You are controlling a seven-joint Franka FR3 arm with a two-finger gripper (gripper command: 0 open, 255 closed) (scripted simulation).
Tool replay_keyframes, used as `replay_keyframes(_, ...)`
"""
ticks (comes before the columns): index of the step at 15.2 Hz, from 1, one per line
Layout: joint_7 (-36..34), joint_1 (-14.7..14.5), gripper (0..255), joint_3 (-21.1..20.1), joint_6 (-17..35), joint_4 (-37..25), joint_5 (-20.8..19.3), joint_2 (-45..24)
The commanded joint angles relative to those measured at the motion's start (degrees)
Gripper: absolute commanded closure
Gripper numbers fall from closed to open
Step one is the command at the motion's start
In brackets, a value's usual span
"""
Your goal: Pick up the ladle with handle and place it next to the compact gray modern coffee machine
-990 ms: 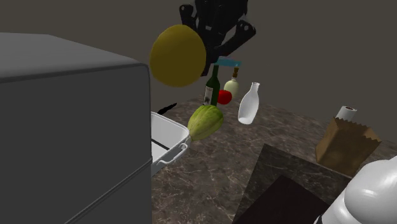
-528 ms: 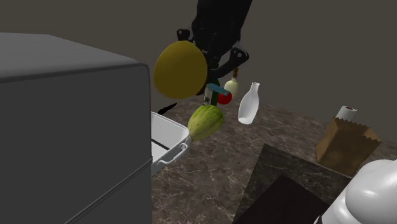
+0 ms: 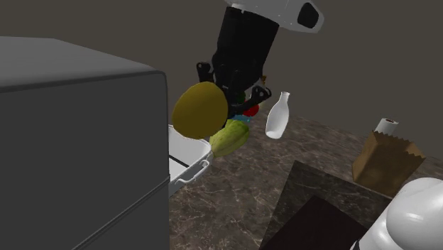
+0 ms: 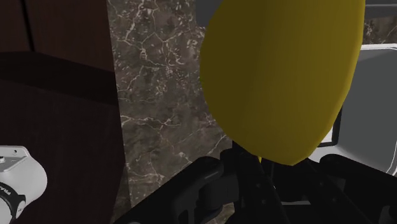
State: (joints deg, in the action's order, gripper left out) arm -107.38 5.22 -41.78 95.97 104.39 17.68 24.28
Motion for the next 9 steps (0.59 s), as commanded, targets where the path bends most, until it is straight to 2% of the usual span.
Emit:
replay_keyframes(1,0.31,-0.25,255,-0.04,1.61,2.12,0.41,0.59)
replay_keyframes(9,1.37,-1.08,255,-0.53,7.42,9.38,1.78,2.18)
